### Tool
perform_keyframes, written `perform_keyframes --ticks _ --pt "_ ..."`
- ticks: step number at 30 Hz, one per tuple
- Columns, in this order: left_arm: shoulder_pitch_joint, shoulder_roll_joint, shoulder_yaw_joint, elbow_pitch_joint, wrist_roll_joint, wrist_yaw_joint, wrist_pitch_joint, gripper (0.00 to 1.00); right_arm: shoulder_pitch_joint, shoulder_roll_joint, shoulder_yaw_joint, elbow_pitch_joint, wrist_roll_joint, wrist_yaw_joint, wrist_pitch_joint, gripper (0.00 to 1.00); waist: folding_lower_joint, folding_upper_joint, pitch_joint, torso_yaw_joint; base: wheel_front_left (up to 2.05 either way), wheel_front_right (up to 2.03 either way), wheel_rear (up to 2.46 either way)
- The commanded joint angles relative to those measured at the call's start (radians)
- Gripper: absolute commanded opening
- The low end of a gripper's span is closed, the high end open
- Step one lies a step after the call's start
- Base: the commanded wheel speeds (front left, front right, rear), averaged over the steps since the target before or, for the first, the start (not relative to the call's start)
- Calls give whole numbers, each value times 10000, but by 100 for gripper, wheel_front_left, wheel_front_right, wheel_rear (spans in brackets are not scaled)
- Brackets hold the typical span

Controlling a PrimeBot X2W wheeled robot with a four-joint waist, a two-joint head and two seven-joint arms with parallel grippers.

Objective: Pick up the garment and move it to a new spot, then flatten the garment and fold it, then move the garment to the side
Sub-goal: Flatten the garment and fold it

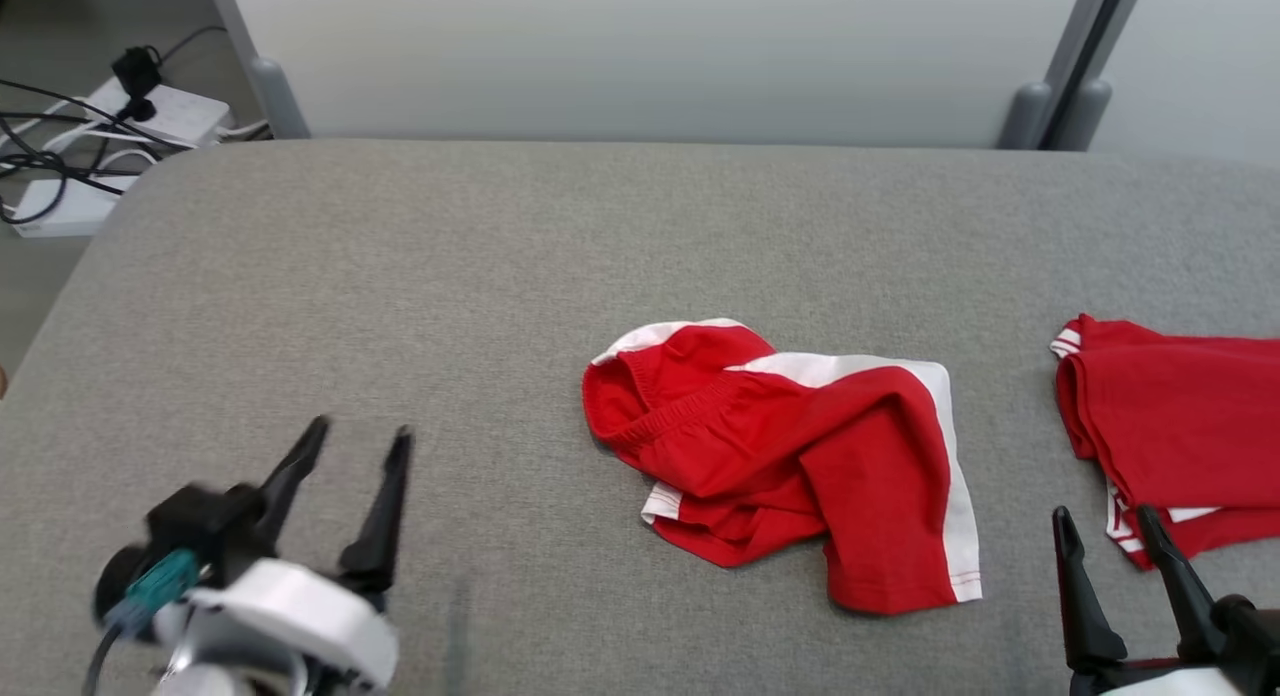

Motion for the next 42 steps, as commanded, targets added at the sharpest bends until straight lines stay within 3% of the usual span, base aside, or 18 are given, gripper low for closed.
perform_keyframes --ticks 1,10,18,29,38,39,40,41,42 --pt "-1223 53 54 -110 140 -372 252 100 -452 -173 233 -364 -28 -2 -2 100 0 0 322 -310 0 0 0" --pt "-4330 -1626 -1447 2197 -265 -2328 1666 100 -918 -104 328 -314 104 -2 -324 100 0 0 1450 -1785 0 0 0" --pt "-6364 -2470 -1734 5354 -1141 -3465 3258 100 -1417 -60 543 185 364 -2 -708 100 0 0 2248 -3101 0 0 0" --pt "-7749 -2774 -1816 8049 -1649 -3815 4650 100 -1806 -51 761 799 854 -2 -940 100 0 0 2607 -3681 0 0 0" --pt "-7901 -2799 -2160 7913 -1584 -4041 4792 100 -1804 -50 495 643 937 -2 -955 100 0 0 2515 -3342 0 0 0" --pt "-7875 -2758 -2196 7845 -1572 -4036 4858 53 -1790 -50 479 621 951 -2 -956 100 0 0 2501 -3284 0 0 0" --pt "-7840 -2736 -2236 7769 -1592 -4033 4978 30 -1775 -50 440 594 951 -2 -956 100 0 0 2488 -3218 0 0 0" --pt "-7804 -2719 -2245 7663 -1640 -4041 5056 0 -1767 -50 408 576 942 -2 -956 100 0 0 2476 -3169 0 0 0" --pt "-7764 -2685 -2285 7569 -1666 -4048 5177 0 -1769 -50 383 558 930 -2 -956 100 0 0 2466 -3126 0 0 0"
